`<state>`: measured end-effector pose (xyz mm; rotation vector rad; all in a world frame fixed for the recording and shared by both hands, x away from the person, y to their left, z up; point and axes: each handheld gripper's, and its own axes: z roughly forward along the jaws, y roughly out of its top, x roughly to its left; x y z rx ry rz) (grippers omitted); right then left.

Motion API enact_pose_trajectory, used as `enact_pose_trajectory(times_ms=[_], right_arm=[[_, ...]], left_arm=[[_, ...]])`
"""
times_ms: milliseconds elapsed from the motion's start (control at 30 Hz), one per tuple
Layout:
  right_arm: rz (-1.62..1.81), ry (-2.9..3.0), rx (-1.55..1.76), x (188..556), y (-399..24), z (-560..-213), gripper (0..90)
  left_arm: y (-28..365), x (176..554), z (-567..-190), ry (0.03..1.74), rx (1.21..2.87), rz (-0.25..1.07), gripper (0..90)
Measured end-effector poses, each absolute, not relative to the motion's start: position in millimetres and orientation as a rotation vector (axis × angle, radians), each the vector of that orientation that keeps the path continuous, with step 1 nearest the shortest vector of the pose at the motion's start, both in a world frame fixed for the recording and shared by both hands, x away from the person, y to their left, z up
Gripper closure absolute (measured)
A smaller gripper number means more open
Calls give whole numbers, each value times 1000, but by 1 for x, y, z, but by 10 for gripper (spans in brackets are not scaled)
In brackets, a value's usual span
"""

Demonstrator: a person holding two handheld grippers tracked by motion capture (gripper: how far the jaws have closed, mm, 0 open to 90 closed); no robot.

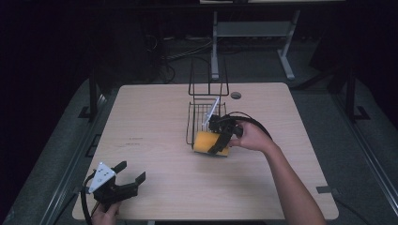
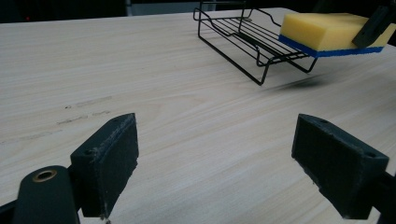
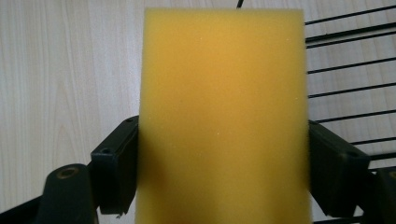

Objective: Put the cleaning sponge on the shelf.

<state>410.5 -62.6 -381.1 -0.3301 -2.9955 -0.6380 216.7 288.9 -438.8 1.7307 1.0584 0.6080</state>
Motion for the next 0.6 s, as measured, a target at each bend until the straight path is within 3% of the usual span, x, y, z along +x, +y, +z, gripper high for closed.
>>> enact_pose_trajectory(times_ms=[600], right_arm=[[-627,-2967,-336,428,-57,-385,219]], left_arm=[[289,216,-438,1052,1740,615,140]])
